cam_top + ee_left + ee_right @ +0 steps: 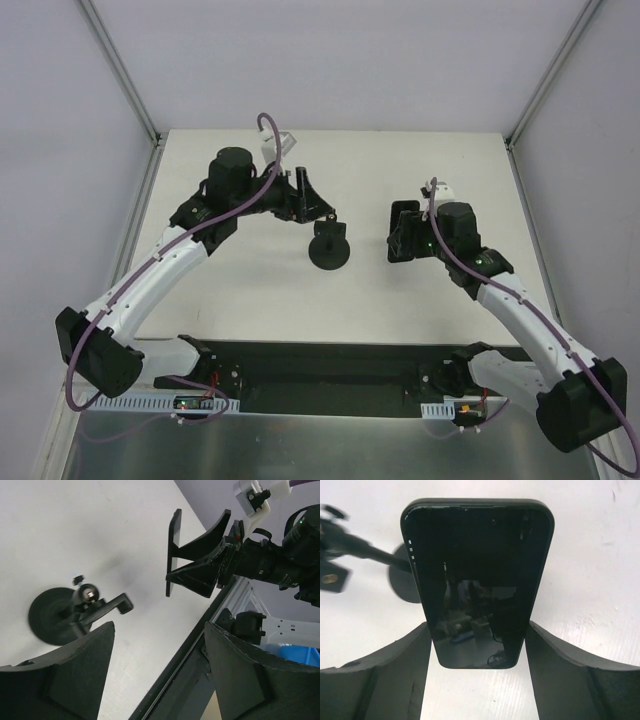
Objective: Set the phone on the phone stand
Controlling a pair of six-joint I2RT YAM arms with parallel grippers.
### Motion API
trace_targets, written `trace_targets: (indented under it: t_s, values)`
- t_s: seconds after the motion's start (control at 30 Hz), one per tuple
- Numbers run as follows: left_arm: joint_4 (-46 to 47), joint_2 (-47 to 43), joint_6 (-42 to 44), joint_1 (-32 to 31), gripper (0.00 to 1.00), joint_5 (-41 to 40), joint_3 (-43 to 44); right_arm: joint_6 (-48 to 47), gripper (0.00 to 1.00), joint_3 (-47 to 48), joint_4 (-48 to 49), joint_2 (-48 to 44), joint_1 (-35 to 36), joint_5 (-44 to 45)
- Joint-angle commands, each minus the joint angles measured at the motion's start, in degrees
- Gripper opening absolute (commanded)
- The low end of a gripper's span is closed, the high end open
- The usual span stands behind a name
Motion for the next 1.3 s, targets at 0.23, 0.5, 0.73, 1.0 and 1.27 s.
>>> trace_targets:
  t_s: [0.23, 0.5, 0.73, 1.0, 1.27]
  values:
    - [0.64, 10.33, 3.05, -18.08, 0.79, -14.35, 13.26, -2.25, 0.01, 6.5, 2.69, -11.03, 6.83, -5.58]
    - [0.55, 19.99, 0.24, -22.05, 0.65, -18.25, 20.29, -2.16, 0.01, 6.15, 3.13, -15.07, 8.42, -7.34]
    - [0.55, 25.89, -1.95, -23.98, 0.29, -18.59, 24.78, -2.17, 0.01, 4.05, 2.69, -17.27, 9.38, -6.11]
    - [-0.5, 20.21, 6.56, -23.46, 0.0, -15.71, 22.51, -1.02, 0.88, 2.46, -0.9, -17.71, 9.47, -10.67]
    - [-2.79, 3.59, 17.64, -15.29, 0.0, -1.02, 10.58, -5.42, 0.96, 4.76, -11.56, -13.58, 9.38, -15.92]
